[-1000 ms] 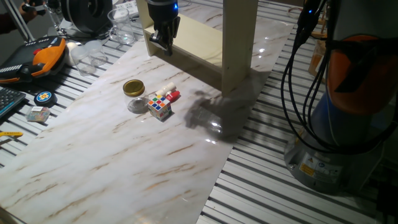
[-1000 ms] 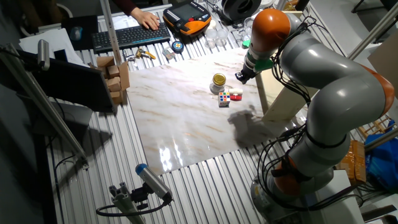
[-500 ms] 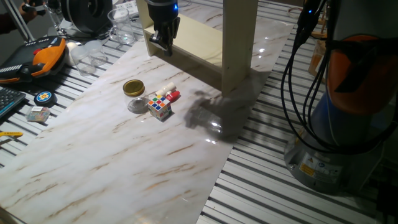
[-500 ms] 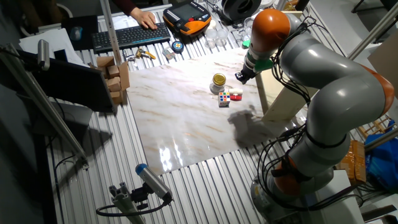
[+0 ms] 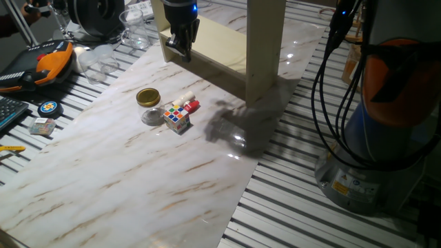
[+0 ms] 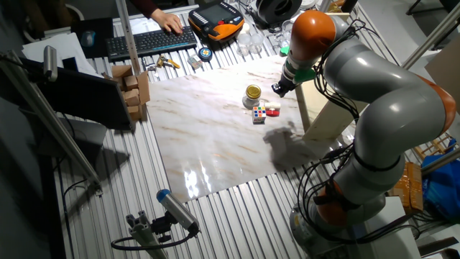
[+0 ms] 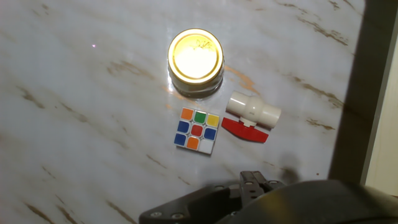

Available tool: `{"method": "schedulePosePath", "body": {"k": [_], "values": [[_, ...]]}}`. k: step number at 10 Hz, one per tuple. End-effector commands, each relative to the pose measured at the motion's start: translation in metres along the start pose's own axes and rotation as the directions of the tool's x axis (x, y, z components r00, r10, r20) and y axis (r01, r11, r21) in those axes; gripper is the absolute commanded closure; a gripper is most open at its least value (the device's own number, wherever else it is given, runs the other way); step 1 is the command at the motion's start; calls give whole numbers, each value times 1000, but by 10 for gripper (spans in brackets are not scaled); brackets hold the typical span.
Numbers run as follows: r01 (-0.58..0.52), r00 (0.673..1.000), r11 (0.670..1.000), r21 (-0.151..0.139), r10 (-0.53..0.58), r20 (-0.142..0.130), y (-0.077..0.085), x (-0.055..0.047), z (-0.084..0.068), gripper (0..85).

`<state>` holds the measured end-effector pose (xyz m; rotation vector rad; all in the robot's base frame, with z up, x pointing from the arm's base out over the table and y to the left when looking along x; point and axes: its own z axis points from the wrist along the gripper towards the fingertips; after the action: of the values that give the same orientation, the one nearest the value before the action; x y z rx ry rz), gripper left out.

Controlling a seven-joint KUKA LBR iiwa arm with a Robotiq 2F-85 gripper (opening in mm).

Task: Take the object down from the shelf

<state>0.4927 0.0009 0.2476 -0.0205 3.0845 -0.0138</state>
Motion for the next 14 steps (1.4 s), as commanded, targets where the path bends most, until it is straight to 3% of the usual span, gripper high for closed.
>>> {"method": "schedulePosePath", "body": {"k": [1, 5, 14], "values": [[0, 1000, 1000, -3, 0, 0, 0, 0, 0, 850], [-9, 1000, 1000, 13, 9, 12, 0, 0, 0, 850], [-18, 1000, 1000, 5, 18, 8, 1, 3, 3, 850]]}}
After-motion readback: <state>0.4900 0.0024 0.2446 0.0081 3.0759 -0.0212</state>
